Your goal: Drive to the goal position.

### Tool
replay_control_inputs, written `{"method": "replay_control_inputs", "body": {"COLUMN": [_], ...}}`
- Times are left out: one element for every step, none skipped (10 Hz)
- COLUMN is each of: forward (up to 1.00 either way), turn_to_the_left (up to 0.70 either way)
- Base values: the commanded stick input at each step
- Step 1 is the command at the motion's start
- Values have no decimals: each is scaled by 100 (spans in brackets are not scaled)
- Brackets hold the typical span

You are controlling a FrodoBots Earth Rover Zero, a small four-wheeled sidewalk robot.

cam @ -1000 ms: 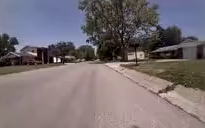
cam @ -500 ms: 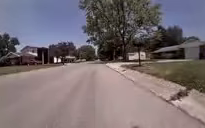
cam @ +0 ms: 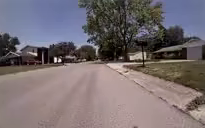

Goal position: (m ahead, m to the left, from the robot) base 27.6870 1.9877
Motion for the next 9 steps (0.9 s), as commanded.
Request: {"method": "replay_control_inputs", "body": {"forward": [70,70,70,70,70,70,70,70,70], "turn_to_the_left": [0,0,0,0,0,0,0,0,0]}}
